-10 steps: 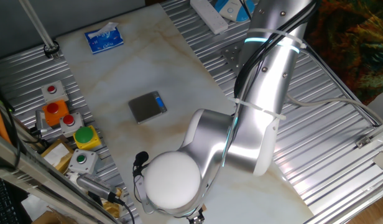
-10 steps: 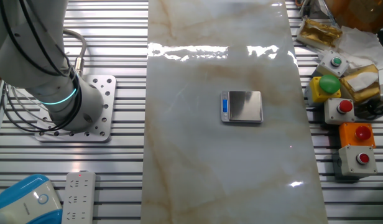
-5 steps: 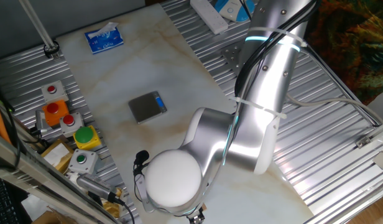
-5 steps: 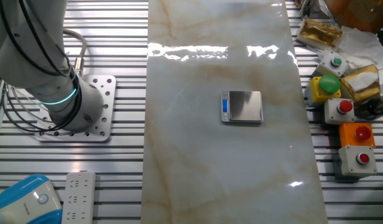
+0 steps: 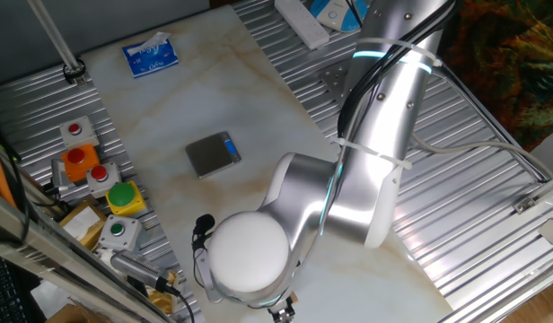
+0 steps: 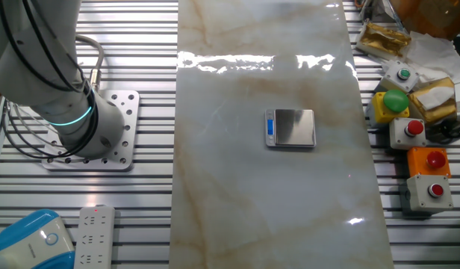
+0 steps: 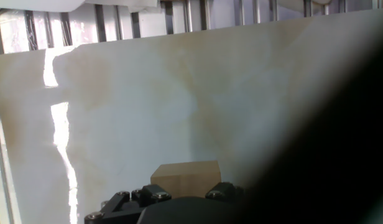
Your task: Place the block on the scale
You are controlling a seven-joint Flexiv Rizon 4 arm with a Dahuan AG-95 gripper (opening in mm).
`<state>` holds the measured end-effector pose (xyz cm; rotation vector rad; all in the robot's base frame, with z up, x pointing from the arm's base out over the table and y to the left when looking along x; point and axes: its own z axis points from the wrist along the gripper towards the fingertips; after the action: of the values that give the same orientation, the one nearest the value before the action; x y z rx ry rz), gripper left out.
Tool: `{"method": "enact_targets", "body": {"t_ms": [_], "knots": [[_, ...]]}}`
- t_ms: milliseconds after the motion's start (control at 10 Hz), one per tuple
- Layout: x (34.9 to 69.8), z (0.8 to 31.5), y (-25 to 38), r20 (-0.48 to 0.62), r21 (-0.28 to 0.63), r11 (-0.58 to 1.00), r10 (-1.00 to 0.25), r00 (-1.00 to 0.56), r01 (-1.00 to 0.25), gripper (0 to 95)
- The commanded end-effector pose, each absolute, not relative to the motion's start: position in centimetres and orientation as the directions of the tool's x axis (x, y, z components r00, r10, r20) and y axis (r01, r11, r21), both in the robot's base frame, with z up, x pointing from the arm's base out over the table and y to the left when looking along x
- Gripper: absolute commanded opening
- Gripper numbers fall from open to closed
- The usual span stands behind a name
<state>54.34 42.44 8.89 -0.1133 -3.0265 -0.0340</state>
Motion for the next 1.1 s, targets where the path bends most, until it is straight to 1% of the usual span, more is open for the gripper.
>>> {"method": "enact_targets", "body": {"t_ms": [100,500,800,1100], "knots": [[54.1,8.6,42.0,0.116,0.013,0.998,0.053,-0.992,0.055,0.0],[53.6,8.3,41.3,0.12,0.009,0.999,0.03,-0.992,0.031,0.0],[53.3,8.9,41.2,0.127,0.009,1.0,0.013,-0.992,0.014,0.0],[51.8,8.3,39.2,0.124,0.012,1.0,-0.012,-0.992,-0.011,0.0]]}}
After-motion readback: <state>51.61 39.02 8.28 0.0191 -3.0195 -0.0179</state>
